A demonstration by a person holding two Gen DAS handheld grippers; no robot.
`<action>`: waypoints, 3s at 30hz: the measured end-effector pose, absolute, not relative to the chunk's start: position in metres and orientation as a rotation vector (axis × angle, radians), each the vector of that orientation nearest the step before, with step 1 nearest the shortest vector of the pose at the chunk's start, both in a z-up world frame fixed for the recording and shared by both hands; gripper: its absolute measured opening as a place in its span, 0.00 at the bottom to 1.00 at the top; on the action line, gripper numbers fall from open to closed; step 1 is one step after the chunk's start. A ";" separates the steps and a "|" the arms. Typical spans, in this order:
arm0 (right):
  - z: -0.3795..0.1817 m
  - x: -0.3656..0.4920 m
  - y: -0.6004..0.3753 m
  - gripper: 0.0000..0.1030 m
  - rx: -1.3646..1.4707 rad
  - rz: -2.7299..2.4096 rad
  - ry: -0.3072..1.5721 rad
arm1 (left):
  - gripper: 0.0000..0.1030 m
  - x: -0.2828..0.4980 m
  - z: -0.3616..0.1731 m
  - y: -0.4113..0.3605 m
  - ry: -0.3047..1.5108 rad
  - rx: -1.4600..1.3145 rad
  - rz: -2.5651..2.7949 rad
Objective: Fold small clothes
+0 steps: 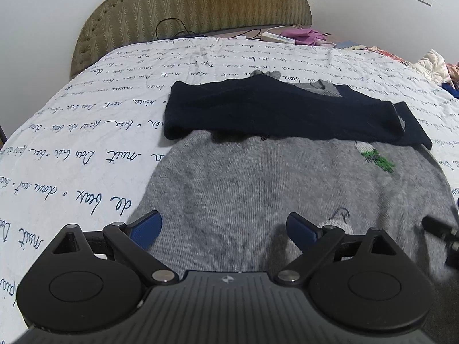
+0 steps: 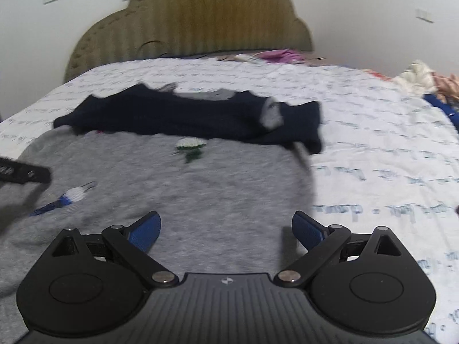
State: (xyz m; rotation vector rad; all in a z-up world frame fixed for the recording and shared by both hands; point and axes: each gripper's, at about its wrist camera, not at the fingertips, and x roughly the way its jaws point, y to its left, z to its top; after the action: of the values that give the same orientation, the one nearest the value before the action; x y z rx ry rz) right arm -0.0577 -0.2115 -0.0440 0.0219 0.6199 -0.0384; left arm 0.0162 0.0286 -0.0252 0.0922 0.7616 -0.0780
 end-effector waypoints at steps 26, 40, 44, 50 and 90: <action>-0.038 -0.084 -0.198 0.96 -0.123 0.010 0.652 | 0.93 -0.014 -0.029 0.026 0.766 0.124 -0.075; -0.033 -0.100 -0.202 0.98 0.074 0.083 0.689 | 0.95 -0.030 -0.029 0.031 0.771 0.121 -0.068; -0.031 -0.108 -0.198 0.99 0.060 0.091 0.690 | 0.96 -0.040 -0.028 0.031 0.769 0.133 -0.072; -0.030 -0.120 -0.192 0.99 0.030 0.110 0.699 | 0.96 -0.049 -0.028 0.033 0.783 0.122 -0.062; -0.029 -0.168 -0.166 0.99 0.012 0.244 0.705 | 0.96 -0.095 -0.030 0.046 0.835 0.154 -0.075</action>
State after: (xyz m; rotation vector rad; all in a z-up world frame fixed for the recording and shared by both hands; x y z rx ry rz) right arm -0.1682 -0.1656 -0.0287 0.0117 0.7054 0.2437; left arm -0.0953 0.0463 -0.0305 0.1536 0.8347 -0.0745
